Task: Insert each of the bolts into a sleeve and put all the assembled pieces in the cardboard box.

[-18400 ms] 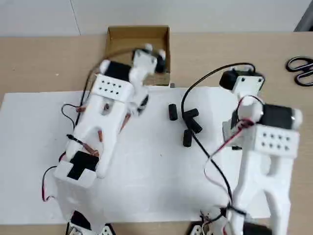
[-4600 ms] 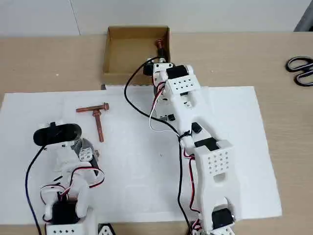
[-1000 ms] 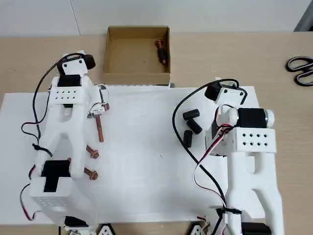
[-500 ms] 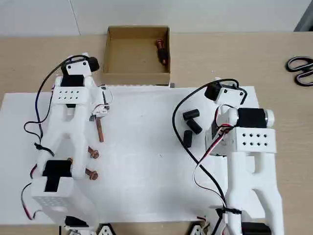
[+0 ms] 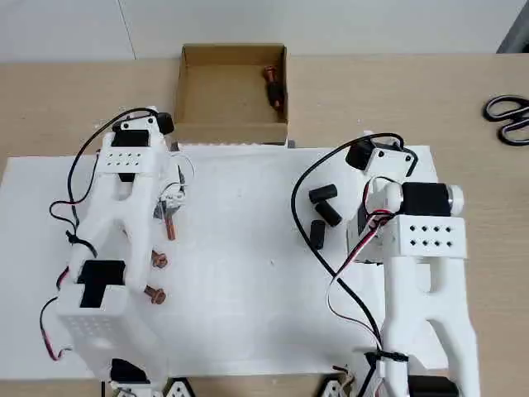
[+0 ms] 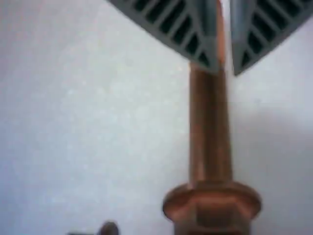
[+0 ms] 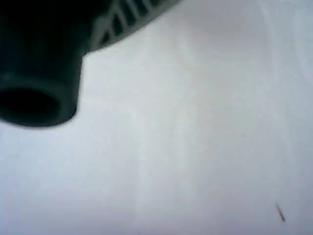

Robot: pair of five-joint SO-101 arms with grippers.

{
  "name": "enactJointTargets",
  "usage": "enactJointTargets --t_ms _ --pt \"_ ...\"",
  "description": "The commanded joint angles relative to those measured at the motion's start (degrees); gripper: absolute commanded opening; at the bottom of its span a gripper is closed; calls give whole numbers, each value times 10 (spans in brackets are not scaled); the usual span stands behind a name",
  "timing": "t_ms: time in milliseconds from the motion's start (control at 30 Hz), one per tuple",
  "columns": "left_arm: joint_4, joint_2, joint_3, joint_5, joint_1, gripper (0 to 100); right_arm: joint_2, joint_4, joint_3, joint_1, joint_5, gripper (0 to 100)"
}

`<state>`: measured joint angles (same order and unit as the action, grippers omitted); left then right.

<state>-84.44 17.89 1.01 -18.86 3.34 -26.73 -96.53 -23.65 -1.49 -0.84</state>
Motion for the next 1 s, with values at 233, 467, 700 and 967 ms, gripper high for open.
enactJointTargets --t_ms 233,467,700,967 --pt "-4 -9 -23 0 -10 6 -16 3 4 5 -3 2" --pt "-14 -4 -23 57 -11 6 -18 3 4 5 -3 2" --pt "0 -10 -33 65 -11 6 -16 7 4 5 -3 2" --pt "-2 -10 -75 91 -13 8 -15 15 4 5 -3 2"
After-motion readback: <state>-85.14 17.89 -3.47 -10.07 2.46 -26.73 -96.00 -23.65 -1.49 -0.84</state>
